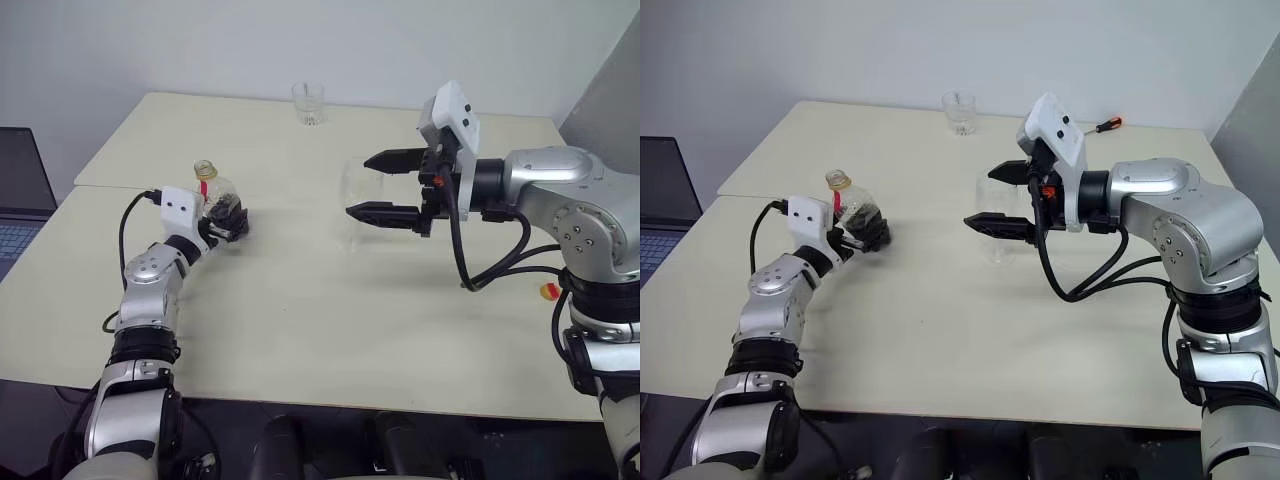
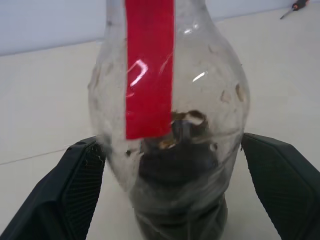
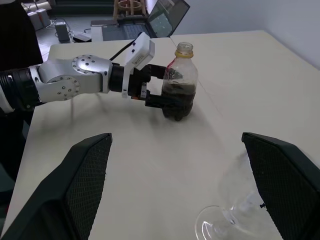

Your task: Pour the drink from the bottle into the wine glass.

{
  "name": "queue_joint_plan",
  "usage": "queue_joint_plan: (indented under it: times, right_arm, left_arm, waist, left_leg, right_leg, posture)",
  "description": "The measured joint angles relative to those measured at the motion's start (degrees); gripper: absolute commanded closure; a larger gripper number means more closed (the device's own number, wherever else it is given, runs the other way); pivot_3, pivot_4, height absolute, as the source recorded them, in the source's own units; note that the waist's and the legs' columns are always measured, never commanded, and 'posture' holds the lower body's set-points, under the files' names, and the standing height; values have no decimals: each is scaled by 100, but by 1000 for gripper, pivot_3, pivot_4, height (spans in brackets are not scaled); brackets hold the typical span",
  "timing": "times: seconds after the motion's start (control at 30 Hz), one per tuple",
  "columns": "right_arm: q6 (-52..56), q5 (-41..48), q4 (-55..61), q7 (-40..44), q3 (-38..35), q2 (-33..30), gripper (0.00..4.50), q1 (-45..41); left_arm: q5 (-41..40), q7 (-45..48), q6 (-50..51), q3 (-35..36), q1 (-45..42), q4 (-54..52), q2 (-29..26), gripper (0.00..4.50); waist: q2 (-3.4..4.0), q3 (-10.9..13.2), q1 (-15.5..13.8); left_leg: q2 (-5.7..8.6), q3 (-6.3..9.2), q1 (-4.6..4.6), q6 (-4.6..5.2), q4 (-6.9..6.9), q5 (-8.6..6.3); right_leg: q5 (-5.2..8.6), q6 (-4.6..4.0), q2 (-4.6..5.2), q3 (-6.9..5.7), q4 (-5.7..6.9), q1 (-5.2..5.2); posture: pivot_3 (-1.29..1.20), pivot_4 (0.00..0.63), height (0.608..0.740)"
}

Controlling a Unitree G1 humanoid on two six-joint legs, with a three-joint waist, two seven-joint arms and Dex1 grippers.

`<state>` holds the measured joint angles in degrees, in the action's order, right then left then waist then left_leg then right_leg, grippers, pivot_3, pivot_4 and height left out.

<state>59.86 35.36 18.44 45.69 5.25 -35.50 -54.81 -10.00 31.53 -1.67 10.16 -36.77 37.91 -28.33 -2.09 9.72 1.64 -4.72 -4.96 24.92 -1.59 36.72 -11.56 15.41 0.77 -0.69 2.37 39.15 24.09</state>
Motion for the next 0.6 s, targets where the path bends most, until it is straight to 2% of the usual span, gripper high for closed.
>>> queue_joint_plan:
  times: [0.33,0.43,0.5,0.6]
  right_arm:
    - [466,225,453,-401,-241,-166,57,69]
    - [549,255,556,-479,-320,-221,0,190]
    - [615,302,617,-553,-376,-242,0,262]
    - [687,386,708,-637,-463,-282,0,308]
  left_arm:
    - [355,136,-732,-264,-966,1729,260,0]
    - [390,124,-880,-293,-1096,1951,282,527]
    - [389,144,-973,-284,-1167,2074,281,1263]
    - [389,174,-1032,-290,-1233,2163,284,2114]
  waist:
    - [0,0,-3]
    - [0,0,-2]
    - [0,0,-1]
    - [0,0,-1]
  left_leg:
    - [2,-2,5,0,0,0]
    - [2,-2,5,0,0,0]
    - [2,-2,5,0,0,0]
    - [2,-1,6,0,0,0]
  right_leg:
    - [0,0,0,-5,0,0]
    - [0,0,0,-5,0,0]
    - [0,0,0,-3,0,0]
    - [0,0,-1,-6,0,1]
  posture:
    - [0,150,740]
    - [0,150,740]
    - [0,150,740]
    - [0,150,740]
